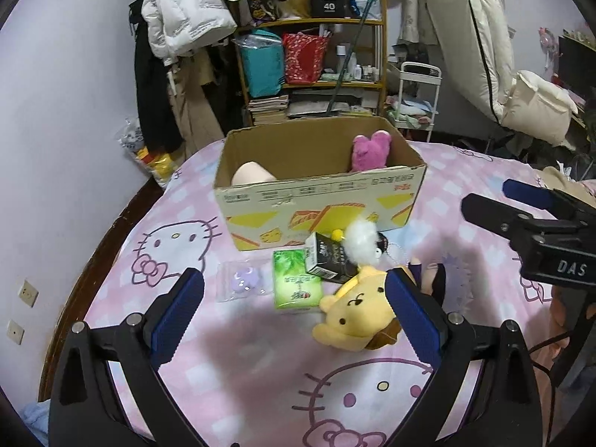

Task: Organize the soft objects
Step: 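Withdraw both open tools from the box back toward the remaining toys, then close the right tool on the lavender-haired plush doll while the left tool approaches the yellow dog plush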

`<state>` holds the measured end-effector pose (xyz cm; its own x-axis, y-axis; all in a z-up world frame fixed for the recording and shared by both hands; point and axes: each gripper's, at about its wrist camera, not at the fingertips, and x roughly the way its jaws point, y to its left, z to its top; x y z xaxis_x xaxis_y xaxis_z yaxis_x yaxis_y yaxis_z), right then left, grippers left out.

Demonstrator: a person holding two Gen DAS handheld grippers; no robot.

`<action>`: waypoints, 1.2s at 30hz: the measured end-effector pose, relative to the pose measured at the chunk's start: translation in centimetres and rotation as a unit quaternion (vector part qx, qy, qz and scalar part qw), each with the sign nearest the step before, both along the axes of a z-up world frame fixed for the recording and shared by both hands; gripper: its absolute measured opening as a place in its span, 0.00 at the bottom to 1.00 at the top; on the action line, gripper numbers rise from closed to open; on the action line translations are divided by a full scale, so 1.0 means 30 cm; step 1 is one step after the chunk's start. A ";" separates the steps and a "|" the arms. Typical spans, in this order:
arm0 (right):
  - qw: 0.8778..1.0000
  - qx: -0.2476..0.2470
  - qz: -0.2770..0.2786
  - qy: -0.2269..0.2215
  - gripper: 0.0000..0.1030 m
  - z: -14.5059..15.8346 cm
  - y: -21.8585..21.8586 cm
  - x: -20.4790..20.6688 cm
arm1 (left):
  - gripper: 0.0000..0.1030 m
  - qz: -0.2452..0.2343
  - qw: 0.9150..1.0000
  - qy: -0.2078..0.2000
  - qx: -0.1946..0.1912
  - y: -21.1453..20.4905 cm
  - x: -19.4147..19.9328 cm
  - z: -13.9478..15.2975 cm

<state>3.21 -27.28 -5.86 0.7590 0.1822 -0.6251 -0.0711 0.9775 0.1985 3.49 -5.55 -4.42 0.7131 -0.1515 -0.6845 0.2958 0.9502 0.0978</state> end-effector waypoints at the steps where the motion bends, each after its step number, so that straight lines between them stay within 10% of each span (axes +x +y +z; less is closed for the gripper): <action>1: 1.000 0.000 -0.001 0.003 1.00 -0.005 -0.001 0.003 | 0.94 -0.001 1.000 0.001 0.002 -0.007 0.004 -0.005; 36: 0.983 -0.003 -0.018 0.185 1.00 -0.247 -0.025 0.112 | 0.94 -0.073 0.984 0.161 0.029 -0.191 0.121 -0.276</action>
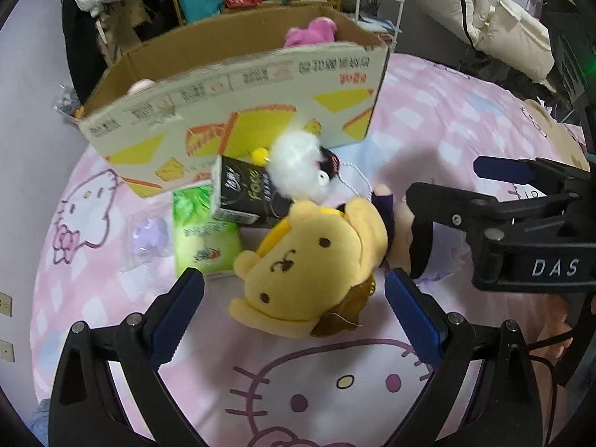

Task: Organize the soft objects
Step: 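Close the right tool on the lavender-haired plush doll while the left tool approaches the yellow dog plush, then close the left tool on the yellow dog plush while the right tool holds the doll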

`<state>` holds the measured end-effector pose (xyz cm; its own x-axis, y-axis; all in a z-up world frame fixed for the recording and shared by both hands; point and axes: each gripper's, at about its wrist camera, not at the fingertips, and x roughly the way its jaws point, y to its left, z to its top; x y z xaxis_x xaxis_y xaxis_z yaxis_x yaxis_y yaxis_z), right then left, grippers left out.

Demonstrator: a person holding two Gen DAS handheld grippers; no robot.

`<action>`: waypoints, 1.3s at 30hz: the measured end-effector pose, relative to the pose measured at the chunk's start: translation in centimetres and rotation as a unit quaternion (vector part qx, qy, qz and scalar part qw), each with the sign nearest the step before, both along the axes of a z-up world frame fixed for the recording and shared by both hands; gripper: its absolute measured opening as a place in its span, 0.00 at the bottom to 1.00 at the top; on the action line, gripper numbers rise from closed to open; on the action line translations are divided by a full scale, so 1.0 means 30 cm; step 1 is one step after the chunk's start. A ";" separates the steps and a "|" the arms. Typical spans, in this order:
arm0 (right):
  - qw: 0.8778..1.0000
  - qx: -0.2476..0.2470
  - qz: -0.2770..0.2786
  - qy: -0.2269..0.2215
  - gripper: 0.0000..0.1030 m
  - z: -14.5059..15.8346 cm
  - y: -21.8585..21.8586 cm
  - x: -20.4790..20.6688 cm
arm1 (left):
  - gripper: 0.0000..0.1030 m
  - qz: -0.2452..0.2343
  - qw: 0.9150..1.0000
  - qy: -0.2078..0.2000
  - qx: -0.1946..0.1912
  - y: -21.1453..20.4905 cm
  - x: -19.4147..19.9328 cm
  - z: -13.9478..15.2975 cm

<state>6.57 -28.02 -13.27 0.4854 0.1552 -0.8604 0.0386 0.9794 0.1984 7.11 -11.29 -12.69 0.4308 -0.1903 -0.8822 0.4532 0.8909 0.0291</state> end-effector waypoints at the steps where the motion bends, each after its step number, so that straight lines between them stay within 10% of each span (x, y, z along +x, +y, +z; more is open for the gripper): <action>1: 1.000 0.000 0.000 0.005 1.00 -0.006 0.002 0.001 | 0.94 0.000 1.000 0.006 -0.001 -0.004 0.003 -0.009; 13: 0.998 0.027 0.007 0.054 1.00 -0.071 0.011 0.012 | 0.94 0.010 0.999 0.030 0.014 -0.026 0.041 -0.090; 25: 0.996 0.024 0.012 0.083 0.85 -0.124 0.024 0.025 | 0.87 0.001 0.998 0.060 0.012 -0.052 0.053 -0.149; 29: 0.995 0.048 0.016 0.085 0.65 -0.129 0.017 0.031 | 0.78 0.002 0.998 0.065 0.007 -0.047 0.055 -0.155; 39: 0.998 0.033 0.020 0.056 0.61 -0.090 0.029 0.013 | 0.76 0.013 0.999 0.043 0.003 -0.023 0.012 -0.119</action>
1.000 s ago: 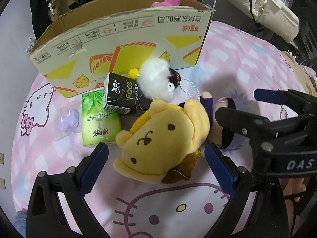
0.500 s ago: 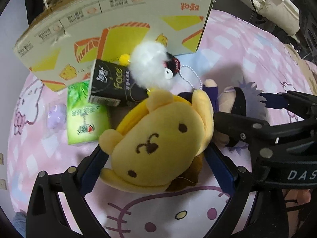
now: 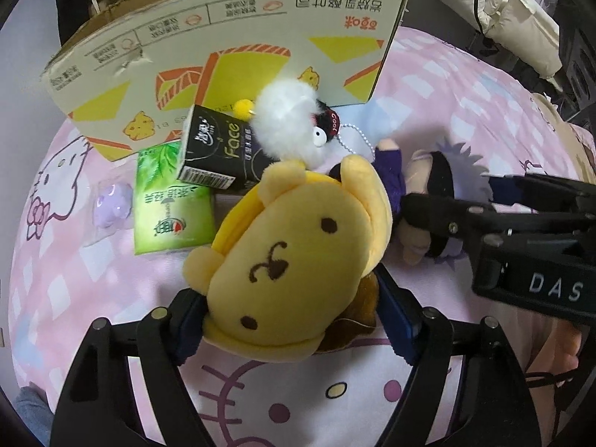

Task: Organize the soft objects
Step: 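Close the left tool on the yellow dog plush while the right tool holds the doll, then lift the yellow dog plush with the left tool while the right tool lifts the doll toward the box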

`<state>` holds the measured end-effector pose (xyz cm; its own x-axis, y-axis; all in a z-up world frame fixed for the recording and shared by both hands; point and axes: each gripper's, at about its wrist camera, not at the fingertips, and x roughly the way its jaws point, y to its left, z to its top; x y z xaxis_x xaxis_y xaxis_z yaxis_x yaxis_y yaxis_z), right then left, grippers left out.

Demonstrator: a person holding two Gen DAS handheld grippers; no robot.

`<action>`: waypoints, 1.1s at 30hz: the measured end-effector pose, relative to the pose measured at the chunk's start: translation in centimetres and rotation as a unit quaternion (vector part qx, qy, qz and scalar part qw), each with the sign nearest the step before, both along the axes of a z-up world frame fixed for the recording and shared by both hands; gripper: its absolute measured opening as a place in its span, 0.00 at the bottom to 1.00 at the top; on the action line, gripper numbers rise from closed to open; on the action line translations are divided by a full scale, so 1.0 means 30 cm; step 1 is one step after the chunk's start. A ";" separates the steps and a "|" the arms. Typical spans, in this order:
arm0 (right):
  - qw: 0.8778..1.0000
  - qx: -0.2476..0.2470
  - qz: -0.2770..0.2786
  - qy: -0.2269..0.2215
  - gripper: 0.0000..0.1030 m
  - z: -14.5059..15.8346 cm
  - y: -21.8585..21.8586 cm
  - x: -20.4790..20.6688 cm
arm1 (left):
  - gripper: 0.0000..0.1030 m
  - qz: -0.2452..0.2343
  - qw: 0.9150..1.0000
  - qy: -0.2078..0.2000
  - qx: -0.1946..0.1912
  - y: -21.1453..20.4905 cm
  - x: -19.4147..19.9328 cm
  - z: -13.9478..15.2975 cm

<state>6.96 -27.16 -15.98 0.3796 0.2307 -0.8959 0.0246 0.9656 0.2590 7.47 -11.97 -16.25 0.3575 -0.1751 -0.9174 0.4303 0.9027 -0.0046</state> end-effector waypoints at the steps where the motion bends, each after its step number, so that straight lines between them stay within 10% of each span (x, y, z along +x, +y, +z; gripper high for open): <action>1: 1.000 -0.003 0.001 -0.006 0.61 0.010 0.002 -0.002 | 0.76 0.001 1.000 -0.004 -0.001 0.004 -0.005 0.007; 13: 0.994 -0.022 -0.008 -0.110 0.60 0.154 -0.008 -0.072 | 0.76 0.051 0.994 -0.094 -0.025 0.120 -0.084 0.181; 33: 0.942 -0.048 -0.035 -0.329 0.60 0.427 -0.005 -0.195 | 0.76 0.133 0.937 -0.318 -0.054 0.328 -0.196 0.518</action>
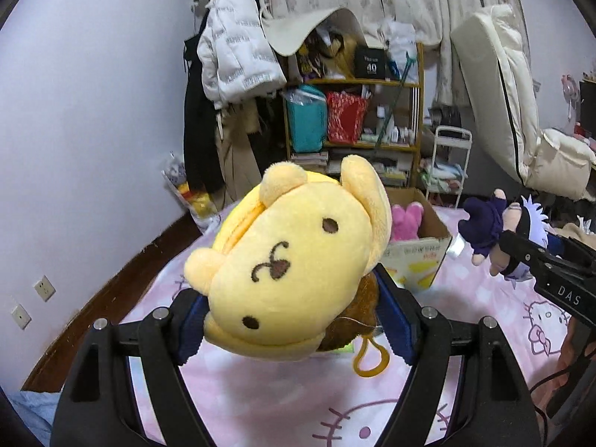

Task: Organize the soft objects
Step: 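Lift the yellow dog plush with the left tool while the right tool lifts the doll toward the box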

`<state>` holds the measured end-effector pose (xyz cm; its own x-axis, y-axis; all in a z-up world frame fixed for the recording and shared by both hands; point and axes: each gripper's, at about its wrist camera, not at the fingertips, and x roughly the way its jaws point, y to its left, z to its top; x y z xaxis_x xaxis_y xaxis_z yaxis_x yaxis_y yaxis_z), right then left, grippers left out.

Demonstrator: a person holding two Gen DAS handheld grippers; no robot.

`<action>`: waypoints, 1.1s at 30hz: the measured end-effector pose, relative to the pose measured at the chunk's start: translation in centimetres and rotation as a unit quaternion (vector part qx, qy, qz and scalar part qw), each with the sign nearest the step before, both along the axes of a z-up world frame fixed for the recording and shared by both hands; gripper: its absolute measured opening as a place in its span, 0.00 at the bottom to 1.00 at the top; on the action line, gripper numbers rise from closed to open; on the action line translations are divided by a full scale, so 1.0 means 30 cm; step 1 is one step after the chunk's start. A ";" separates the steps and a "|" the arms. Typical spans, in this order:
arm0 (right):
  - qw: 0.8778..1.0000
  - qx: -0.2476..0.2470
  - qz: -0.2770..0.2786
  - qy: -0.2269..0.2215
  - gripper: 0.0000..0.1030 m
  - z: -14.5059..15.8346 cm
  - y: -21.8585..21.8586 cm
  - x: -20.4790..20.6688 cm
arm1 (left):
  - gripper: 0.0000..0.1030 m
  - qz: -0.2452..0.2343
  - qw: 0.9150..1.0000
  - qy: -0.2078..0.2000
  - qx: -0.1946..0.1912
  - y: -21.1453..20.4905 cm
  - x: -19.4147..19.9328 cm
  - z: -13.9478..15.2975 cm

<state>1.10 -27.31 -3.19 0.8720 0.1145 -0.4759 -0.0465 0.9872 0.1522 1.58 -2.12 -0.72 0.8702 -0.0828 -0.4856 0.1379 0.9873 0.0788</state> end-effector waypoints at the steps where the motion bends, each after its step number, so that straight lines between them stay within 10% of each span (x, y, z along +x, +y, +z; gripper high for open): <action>1: 1.000 0.000 0.000 -0.002 0.60 0.004 0.000 -0.002 | 0.76 0.000 1.000 -0.005 0.000 0.002 -0.003 0.008; 33: 0.994 -0.013 0.011 -0.109 0.60 0.242 0.047 0.215 | 0.76 0.032 0.991 -0.127 0.006 -0.005 0.229 0.283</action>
